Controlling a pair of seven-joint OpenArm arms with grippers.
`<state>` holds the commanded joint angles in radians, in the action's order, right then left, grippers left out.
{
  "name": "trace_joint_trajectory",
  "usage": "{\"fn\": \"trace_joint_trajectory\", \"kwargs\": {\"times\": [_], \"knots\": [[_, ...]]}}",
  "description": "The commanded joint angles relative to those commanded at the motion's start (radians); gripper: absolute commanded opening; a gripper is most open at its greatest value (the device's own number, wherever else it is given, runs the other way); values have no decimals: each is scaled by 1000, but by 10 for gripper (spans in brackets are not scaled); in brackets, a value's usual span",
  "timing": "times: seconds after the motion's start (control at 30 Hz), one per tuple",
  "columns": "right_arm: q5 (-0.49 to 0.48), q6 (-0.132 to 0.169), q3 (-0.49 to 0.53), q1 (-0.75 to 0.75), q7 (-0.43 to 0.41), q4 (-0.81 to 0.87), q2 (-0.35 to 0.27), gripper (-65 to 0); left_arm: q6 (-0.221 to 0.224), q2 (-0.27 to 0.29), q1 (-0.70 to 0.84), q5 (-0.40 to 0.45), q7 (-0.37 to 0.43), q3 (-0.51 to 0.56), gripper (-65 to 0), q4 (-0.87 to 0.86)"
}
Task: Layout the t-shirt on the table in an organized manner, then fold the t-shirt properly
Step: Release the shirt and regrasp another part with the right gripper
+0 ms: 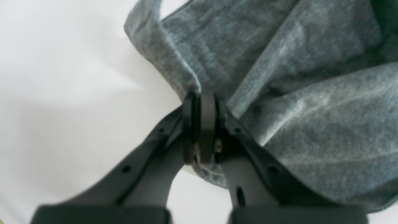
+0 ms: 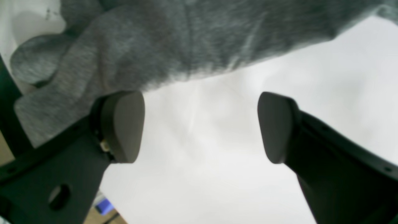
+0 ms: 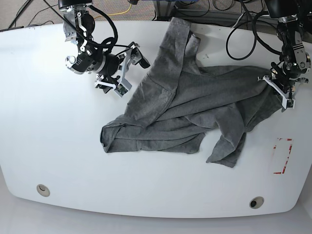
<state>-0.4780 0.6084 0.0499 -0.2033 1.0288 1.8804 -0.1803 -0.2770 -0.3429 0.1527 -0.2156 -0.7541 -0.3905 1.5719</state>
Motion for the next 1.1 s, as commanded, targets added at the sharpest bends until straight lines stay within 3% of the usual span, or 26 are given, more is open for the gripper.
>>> {"fn": "trace_joint_trajectory", "kwargs": {"times": [0.33, 0.9, 1.0, 1.1], "knots": [[-2, 0, 0, 5, 0, -124, 68, -117, 0, 0, 0, 0, 0, 0, -642, 0], [-2, 0, 0, 92, 0, -190, 103, -122, 0, 0, 0, 0, 0, 0, -642, 0], [-2, 0, 0, 98, 0, -192, 103, -173, 0, 0, 0, 0, 0, 0, -642, 0], [-2, 0, 0, 101, -2, -192, 103, -285, 0, 0, 0, 0, 0, 0, -642, -2]]}}
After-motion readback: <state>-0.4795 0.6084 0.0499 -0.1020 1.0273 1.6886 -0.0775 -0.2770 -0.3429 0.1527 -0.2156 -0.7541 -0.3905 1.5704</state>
